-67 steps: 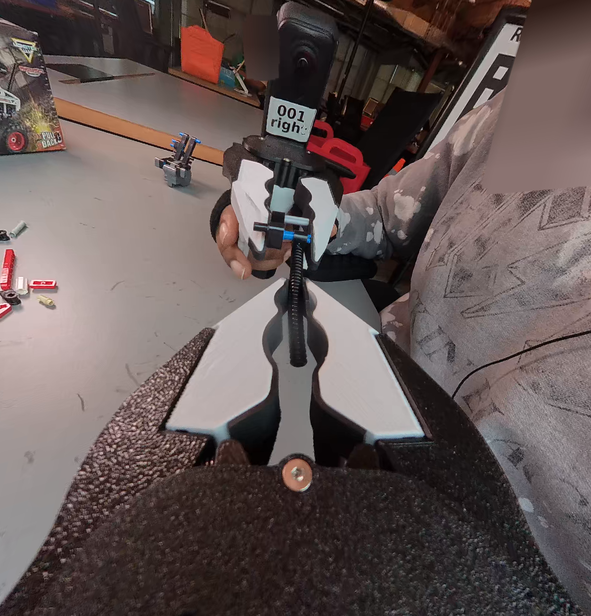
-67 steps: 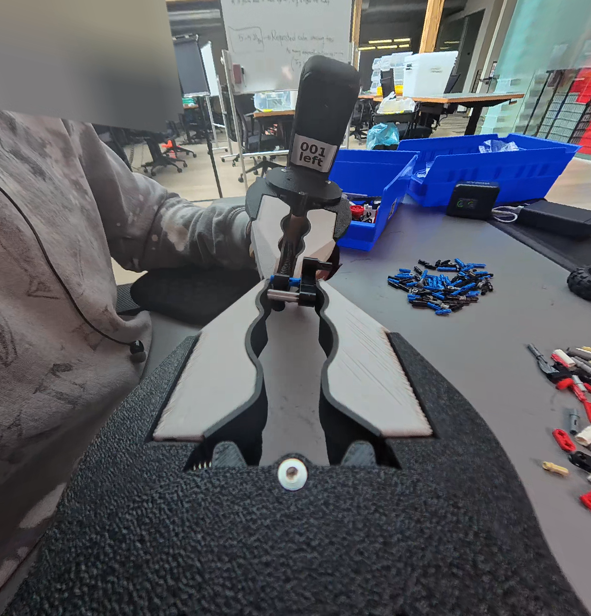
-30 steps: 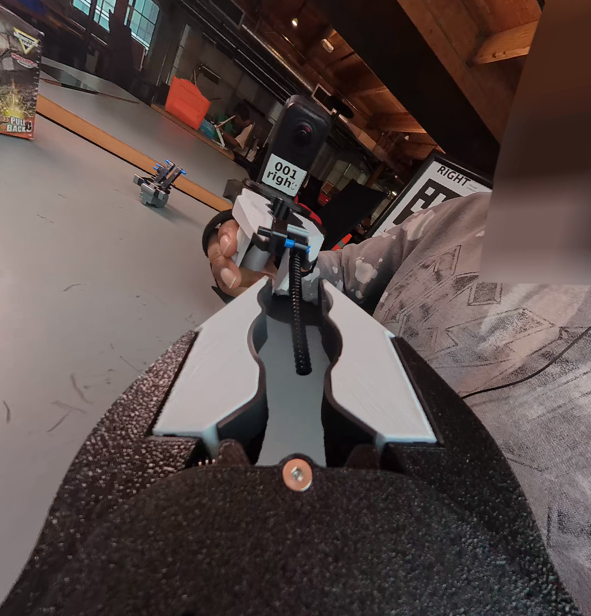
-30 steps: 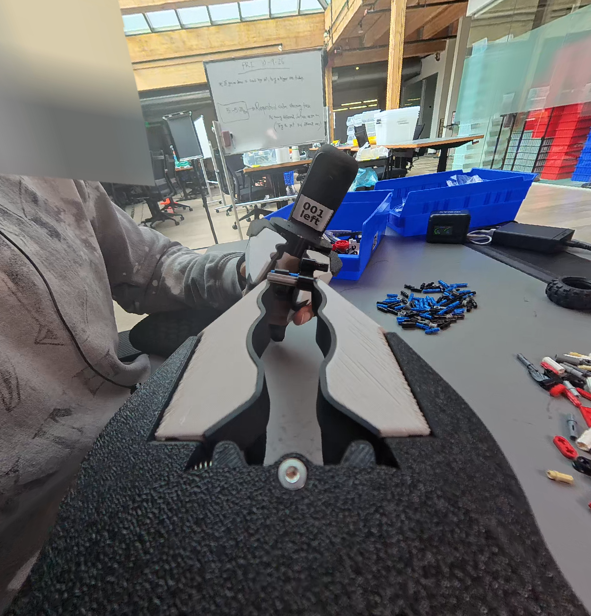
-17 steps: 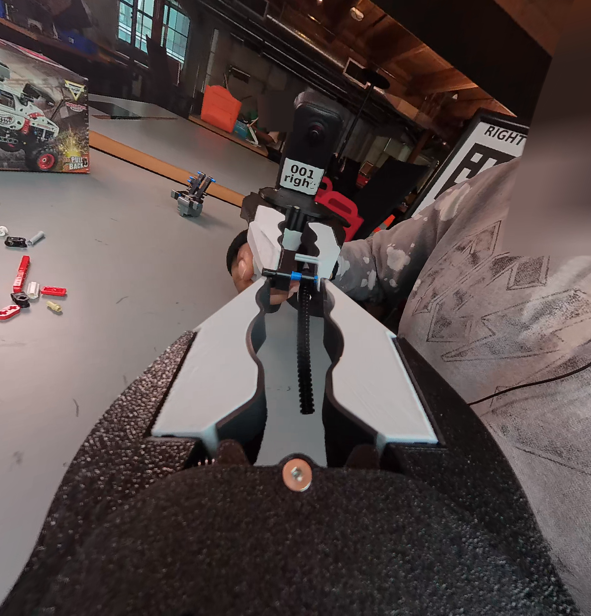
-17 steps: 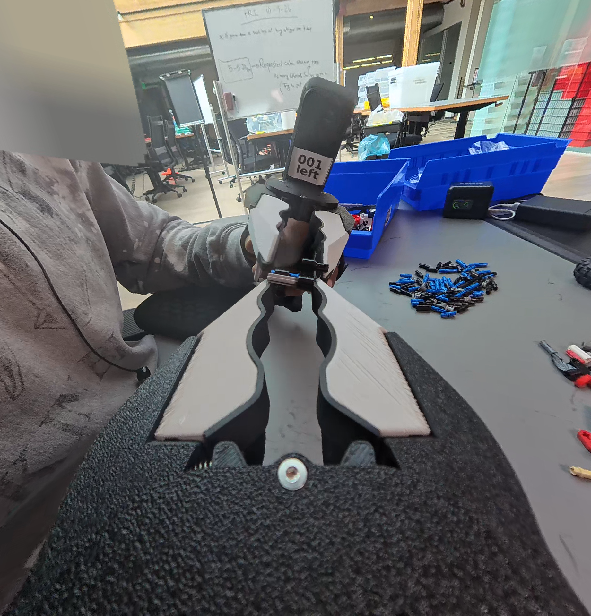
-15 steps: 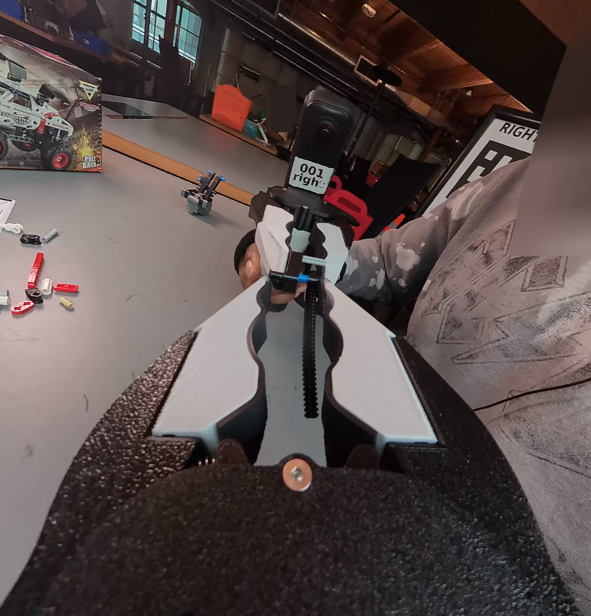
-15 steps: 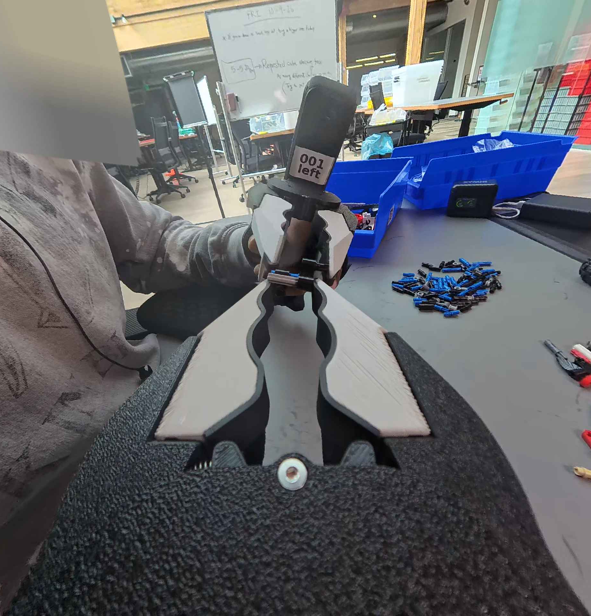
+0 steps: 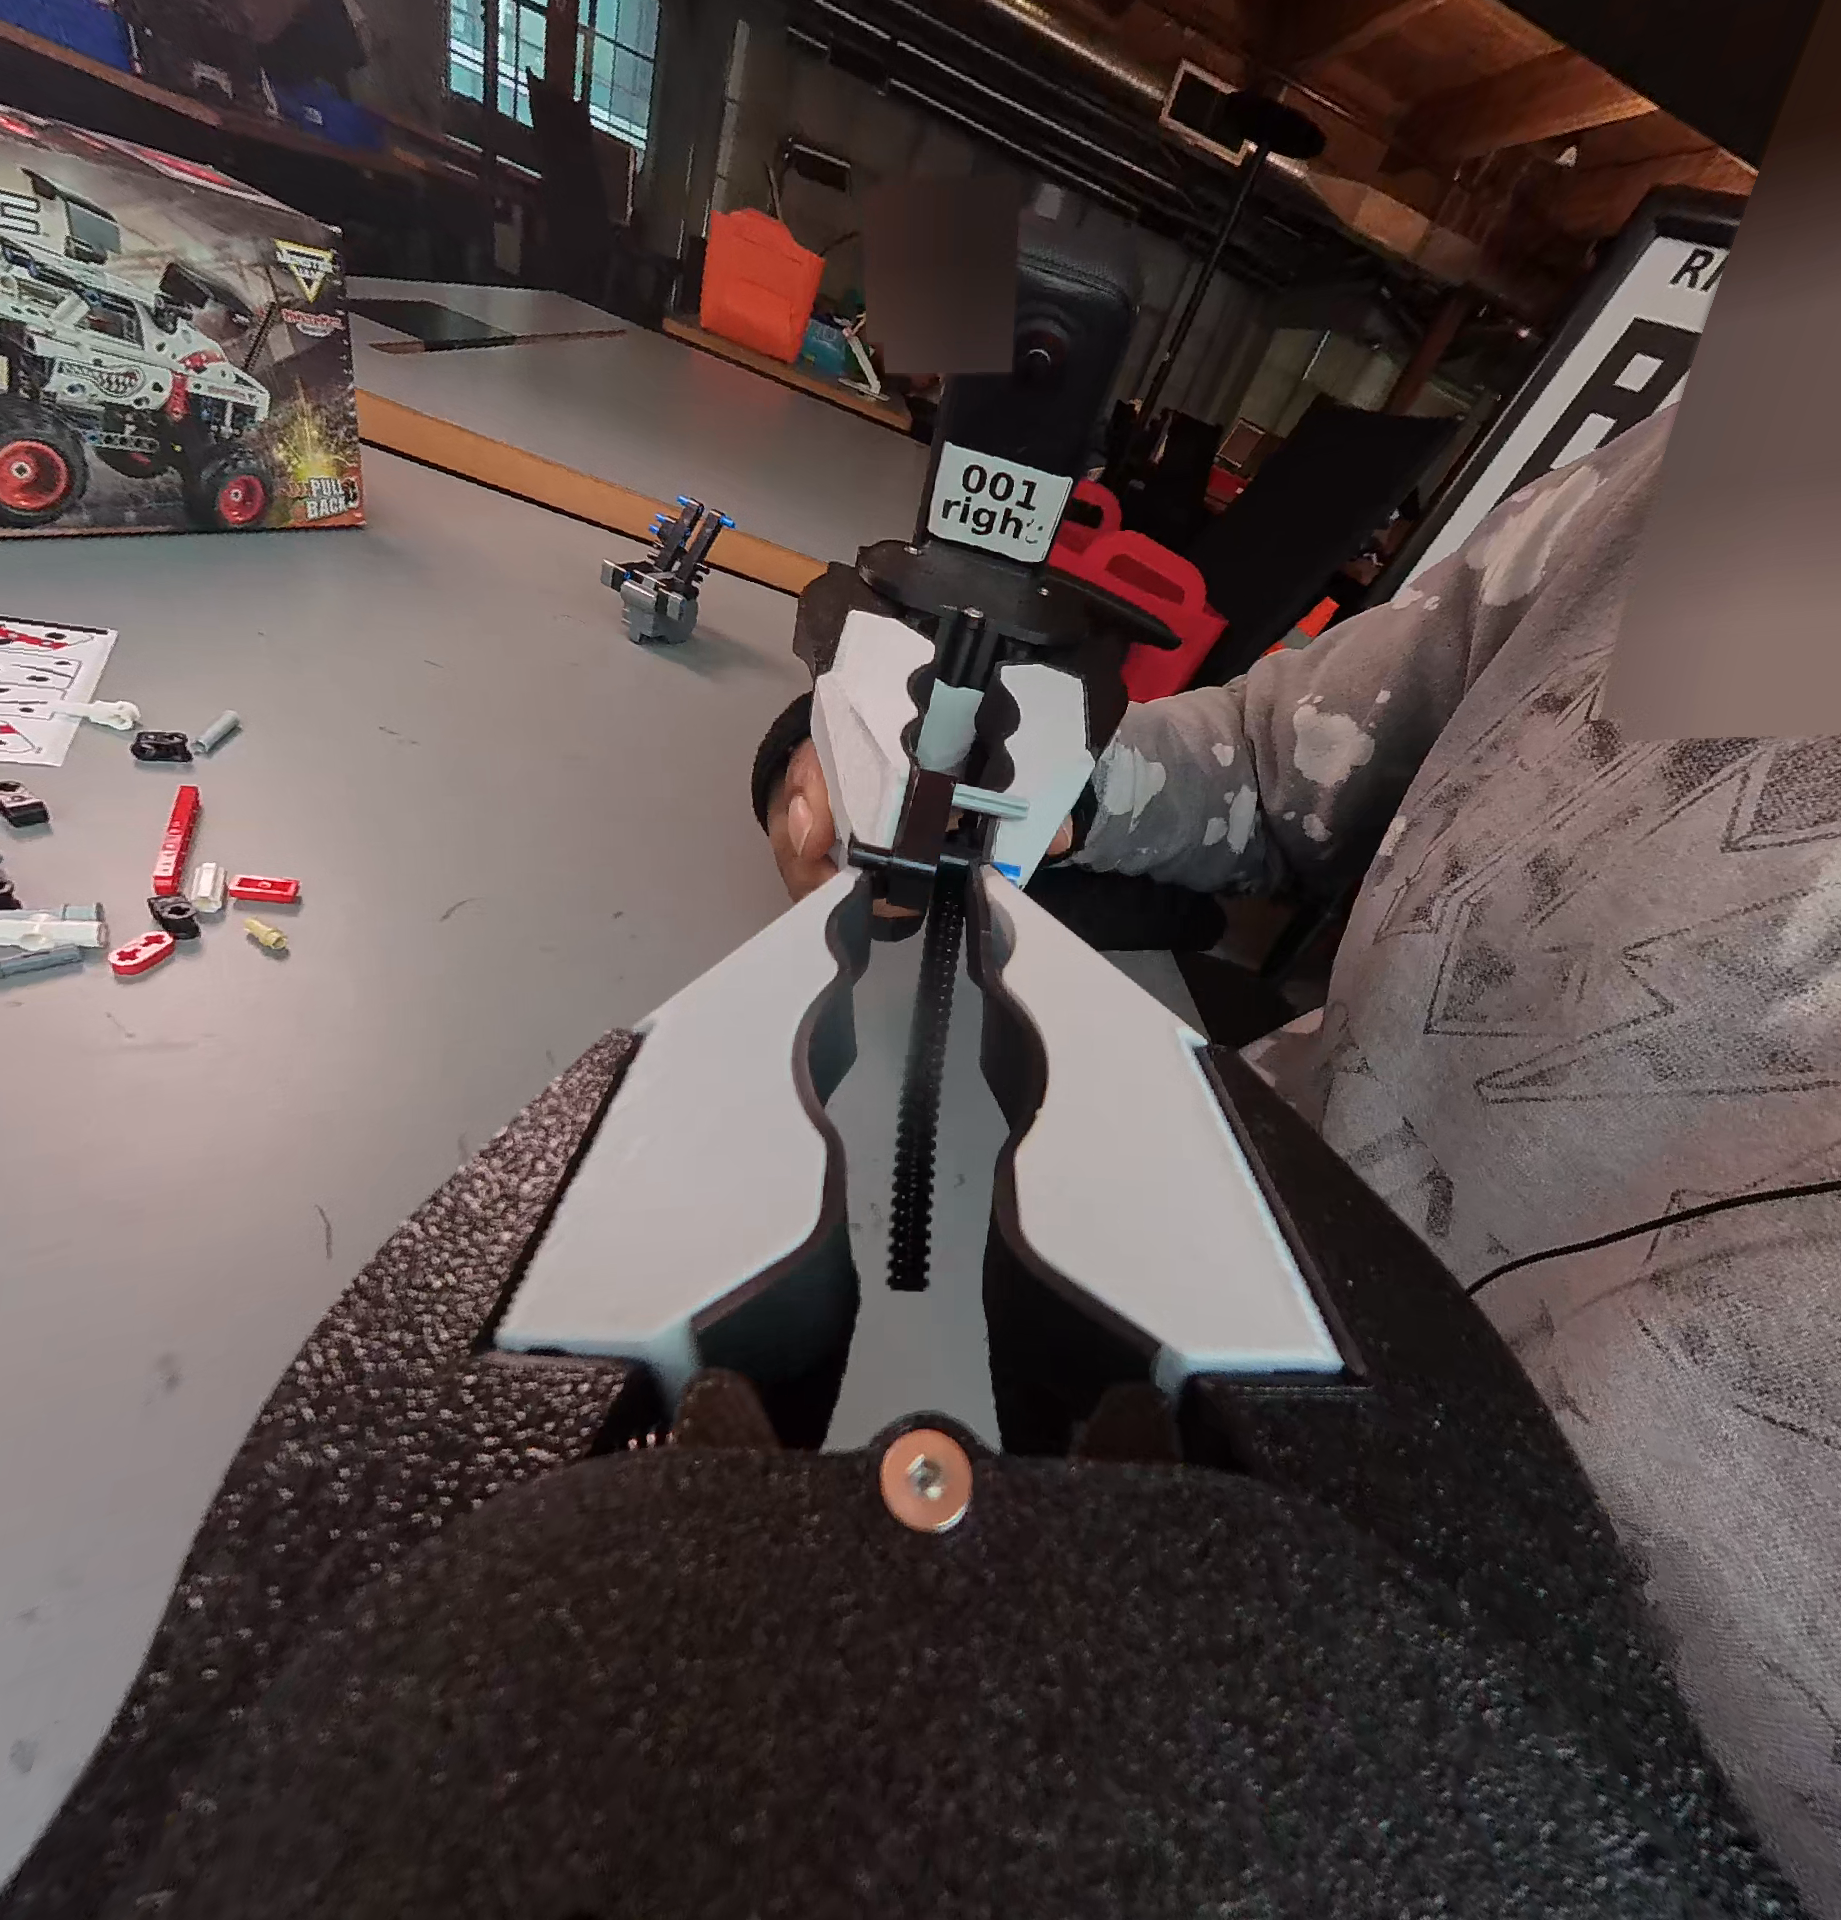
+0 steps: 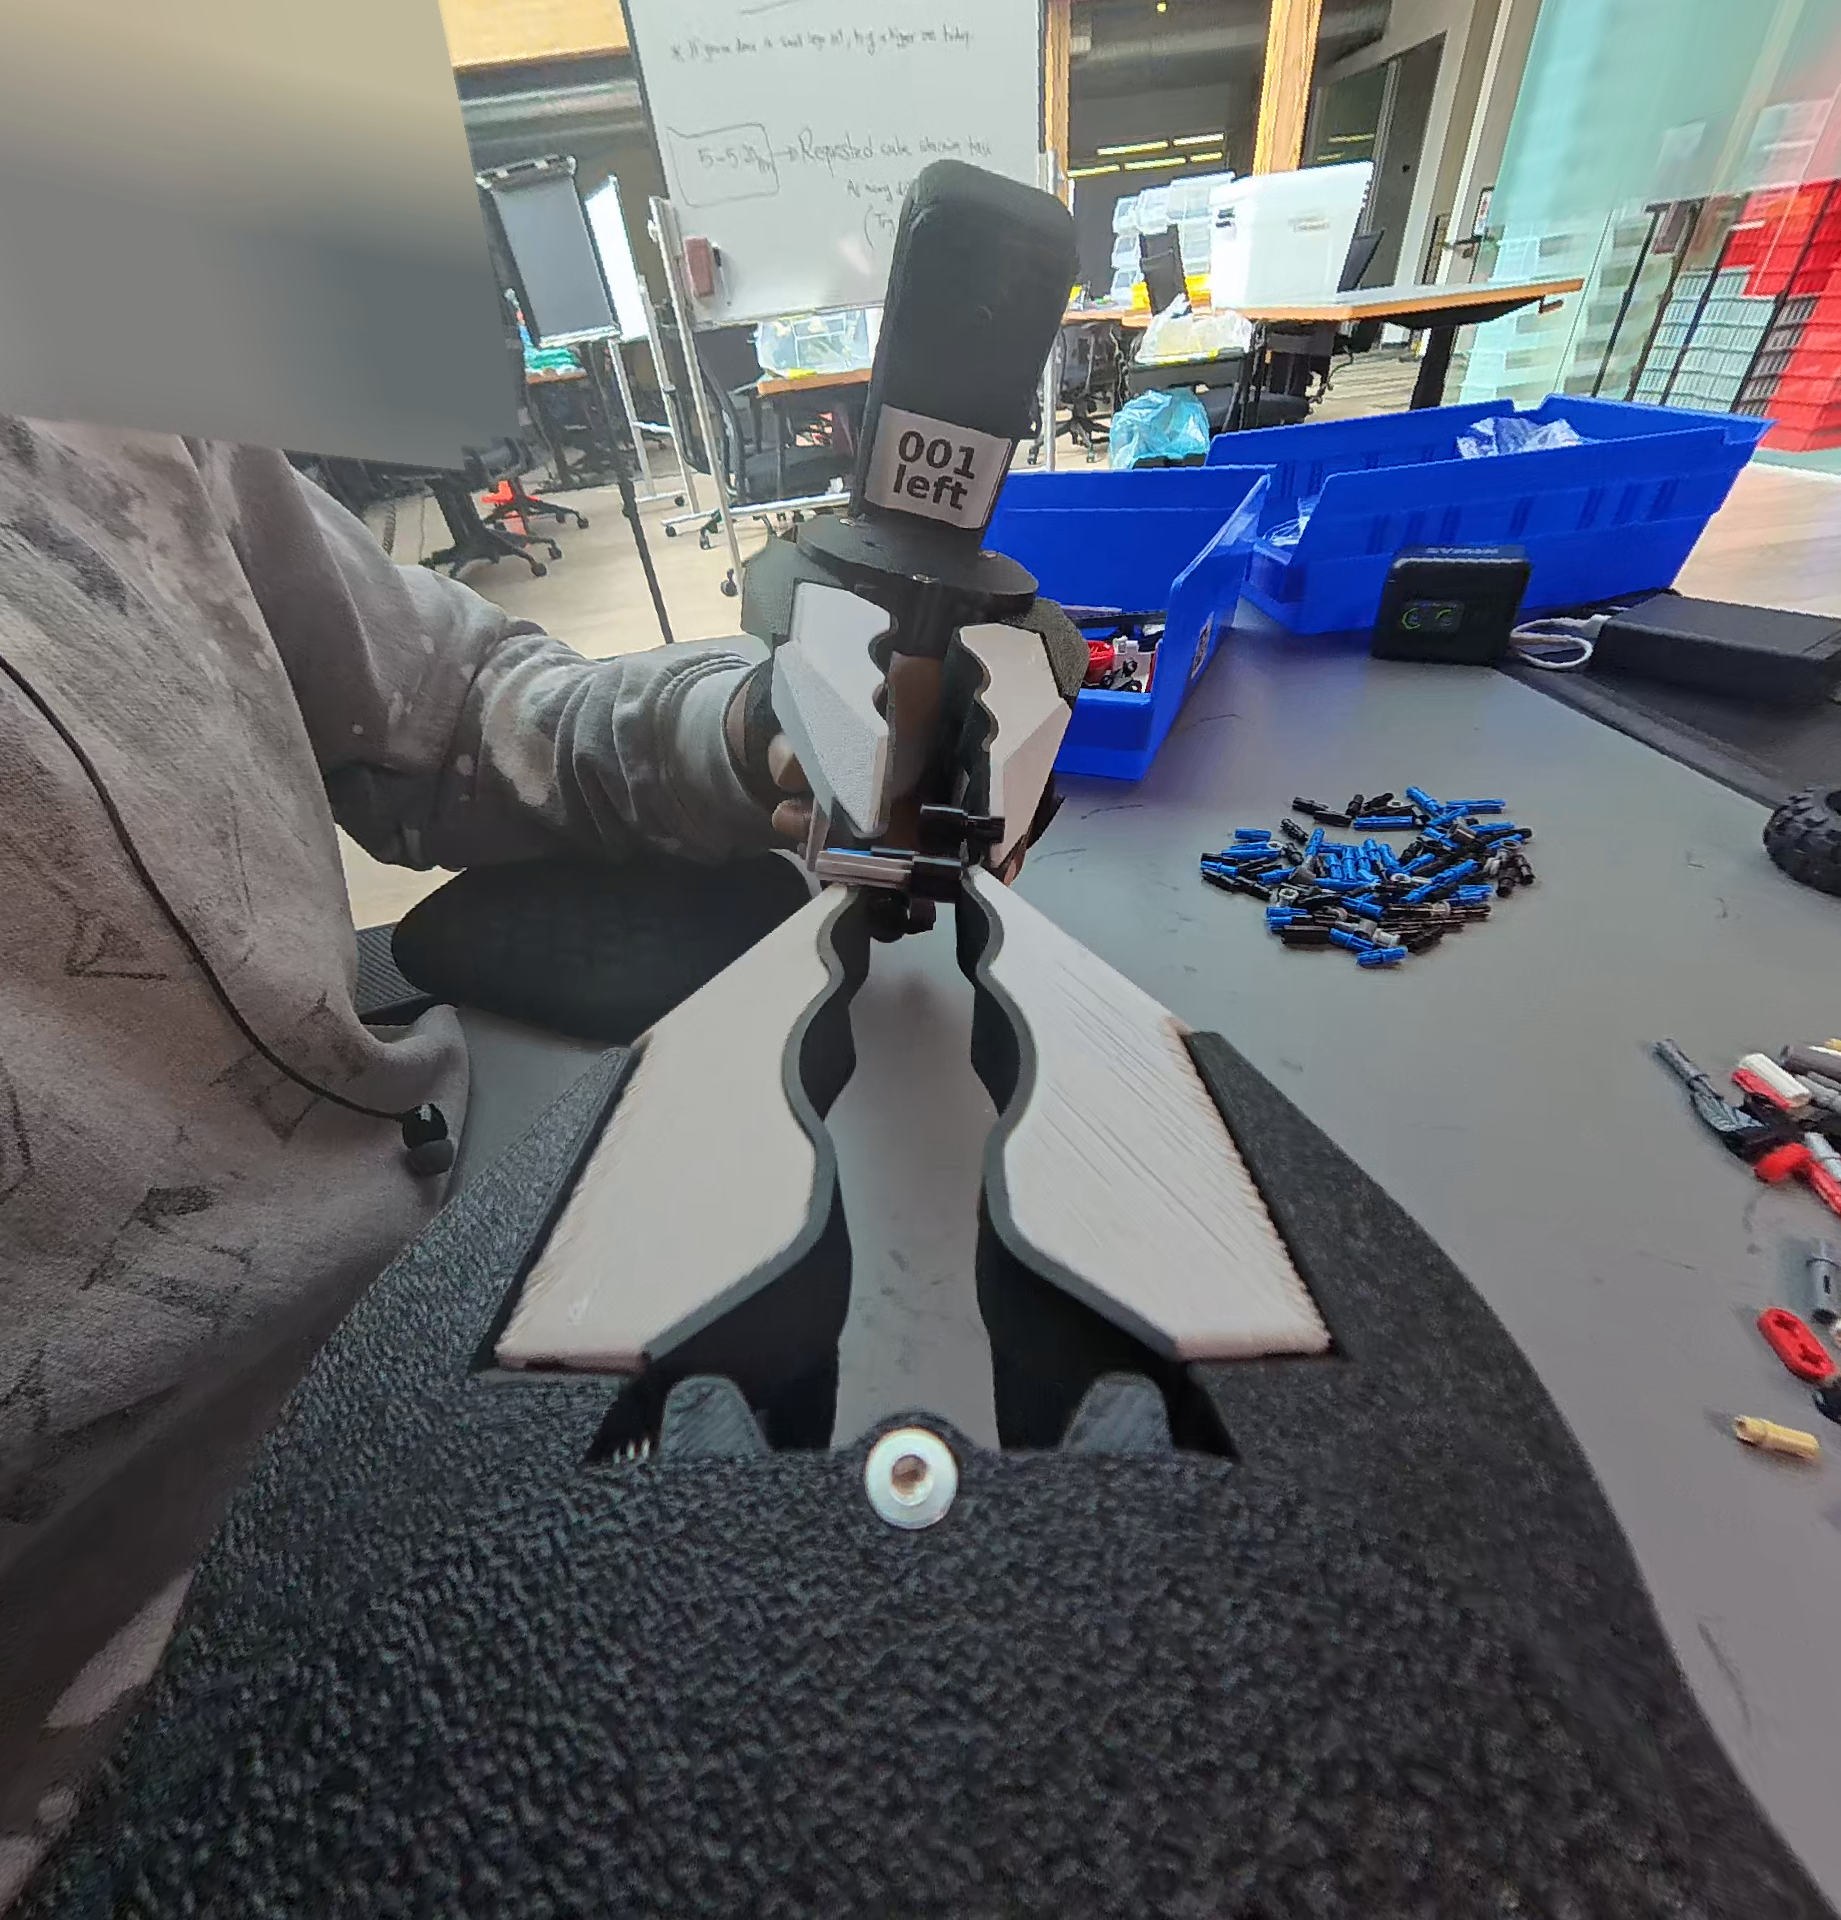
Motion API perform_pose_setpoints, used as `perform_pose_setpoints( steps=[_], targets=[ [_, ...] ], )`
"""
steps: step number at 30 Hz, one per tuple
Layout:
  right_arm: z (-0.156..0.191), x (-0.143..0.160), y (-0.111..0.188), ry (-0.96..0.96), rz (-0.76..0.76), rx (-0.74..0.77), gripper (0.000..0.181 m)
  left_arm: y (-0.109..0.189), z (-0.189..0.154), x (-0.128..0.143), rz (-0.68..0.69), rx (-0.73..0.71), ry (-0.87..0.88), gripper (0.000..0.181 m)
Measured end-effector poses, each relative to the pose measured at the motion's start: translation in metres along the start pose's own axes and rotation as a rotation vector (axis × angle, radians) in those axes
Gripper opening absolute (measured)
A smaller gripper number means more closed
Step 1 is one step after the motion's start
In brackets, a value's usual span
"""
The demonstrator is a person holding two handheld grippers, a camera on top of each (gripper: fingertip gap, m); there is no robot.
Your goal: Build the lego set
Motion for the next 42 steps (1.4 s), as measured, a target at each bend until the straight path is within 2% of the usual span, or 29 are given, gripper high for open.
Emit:
perform_pose_setpoints(
  steps=[4,5,12,15,19,23,25,27,29,32,36,42],
  targets=[
    [0.0,-0.002,0.001,0.027,0.01,0.012,0.016,0.0,-0.001,-0.002,-0.01,-0.017,-0.043,0.016],
    [-0.001,-0.001,0.002,0.023,0.016,0.013,0.016,-0.001,0.002,-0.001,-0.003,-0.037,-0.042,0.005],
    [-0.002,0.001,0.001,0.002,-0.016,0.007,0.017,-0.001,0.004,0.002,-0.002,-0.017,-0.024,0.009],
    [-0.005,-0.005,0.007,-0.008,-0.085,0.019,0.017,0.003,0.008,0.0,-0.015,0.004,0.049,0.021],
    [-0.019,-0.007,0.017,-0.24,-0.221,-0.002,0.017,0.007,0.013,-0.003,-0.017,0.05,0.167,0.027],
    [-0.029,0.0,0.015,-0.518,-0.352,-0.075,0.017,-0.001,0.018,0.003,0.013,-0.022,0.139,0.009],
    [-0.03,0.002,0.012,-0.569,-0.385,-0.105,0.017,-0.001,0.021,0.003,0.013,-0.04,0.16,0.006],
    [-0.028,0.001,0.011,-0.524,-0.368,-0.118,0.02,0.002,0.022,0.001,0.013,-0.027,0.19,0.006],
    [-0.024,-0.002,0.012,-0.409,-0.312,-0.105,0.03,0.007,0.021,-0.003,0.003,0.005,0.223,0.006],
    [-0.027,0.008,0.017,-0.125,-0.118,0.025,0.038,0.009,0.02,-0.002,0.02,0.027,0.249,0.006],
    [-0.028,0.011,0.021,0.21,0.071,0.162,0.037,0.005,0.016,0.005,0.061,0.056,0.281,0.006],
    [-0.021,0.004,0.018,0.439,0.144,0.242,0.02,0.004,0.013,0.007,0.071,0.084,0.313,0.006]
  ],
)
Point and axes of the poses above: each gripper's, where its closed fingertips meet, y back along the fingers, x out of its underside, z = x × y across the jaws, the point moved 1 cm from there along y, back along the fingers, and after that the axes turned 14 degrees about -x, right-handed, at the moved point
